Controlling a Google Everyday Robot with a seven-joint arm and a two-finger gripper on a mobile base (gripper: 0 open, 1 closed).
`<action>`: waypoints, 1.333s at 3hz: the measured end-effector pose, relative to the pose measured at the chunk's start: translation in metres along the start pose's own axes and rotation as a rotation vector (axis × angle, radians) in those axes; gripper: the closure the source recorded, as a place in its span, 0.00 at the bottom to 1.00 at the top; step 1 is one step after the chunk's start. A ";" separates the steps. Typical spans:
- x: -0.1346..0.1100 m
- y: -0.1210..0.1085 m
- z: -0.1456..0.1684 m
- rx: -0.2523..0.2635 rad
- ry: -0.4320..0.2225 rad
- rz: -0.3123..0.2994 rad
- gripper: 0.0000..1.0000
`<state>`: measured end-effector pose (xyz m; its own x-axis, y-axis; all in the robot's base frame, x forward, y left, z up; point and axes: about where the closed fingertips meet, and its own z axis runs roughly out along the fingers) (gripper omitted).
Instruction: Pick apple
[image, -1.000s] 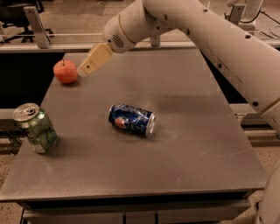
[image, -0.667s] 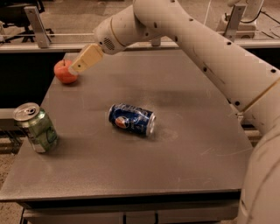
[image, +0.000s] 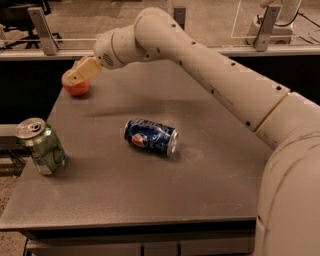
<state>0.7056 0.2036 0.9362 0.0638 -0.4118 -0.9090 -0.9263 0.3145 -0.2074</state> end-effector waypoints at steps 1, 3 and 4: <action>0.004 0.012 0.035 -0.039 -0.030 0.046 0.00; 0.017 0.040 0.084 -0.104 -0.009 0.068 0.00; 0.036 0.039 0.087 -0.078 0.014 0.092 0.00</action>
Offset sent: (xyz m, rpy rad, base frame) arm -0.0085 0.1056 -0.0578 0.0225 0.1141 0.1352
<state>0.7044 0.2756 0.8644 -0.0280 -0.3963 -0.9177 -0.9540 0.2847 -0.0938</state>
